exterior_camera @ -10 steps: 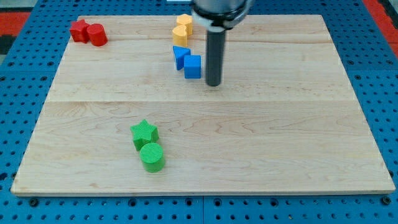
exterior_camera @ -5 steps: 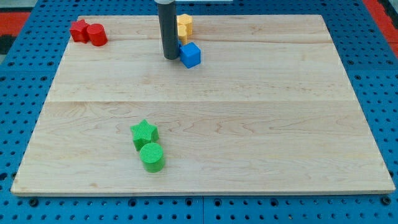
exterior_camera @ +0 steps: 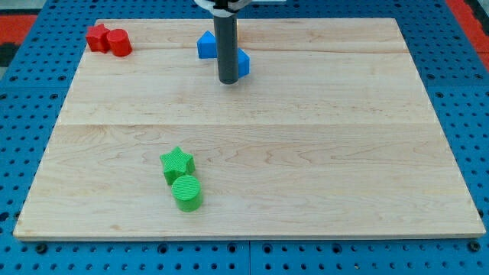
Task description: Push the blue triangle and blue cube into the yellow heart
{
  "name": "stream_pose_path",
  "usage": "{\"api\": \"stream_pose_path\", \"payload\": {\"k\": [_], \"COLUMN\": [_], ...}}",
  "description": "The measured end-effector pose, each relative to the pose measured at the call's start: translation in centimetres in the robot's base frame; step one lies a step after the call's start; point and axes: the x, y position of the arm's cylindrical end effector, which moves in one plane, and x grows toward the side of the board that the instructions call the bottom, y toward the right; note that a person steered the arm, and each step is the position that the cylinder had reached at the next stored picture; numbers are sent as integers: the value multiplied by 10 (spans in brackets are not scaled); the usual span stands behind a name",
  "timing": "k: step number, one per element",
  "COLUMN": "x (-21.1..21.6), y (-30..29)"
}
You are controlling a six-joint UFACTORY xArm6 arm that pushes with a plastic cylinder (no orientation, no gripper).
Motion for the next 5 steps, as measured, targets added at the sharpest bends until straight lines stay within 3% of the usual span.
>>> {"api": "stream_pose_path", "payload": {"k": [2, 3, 5], "x": [-23, 15, 68], "y": [4, -15, -176]}}
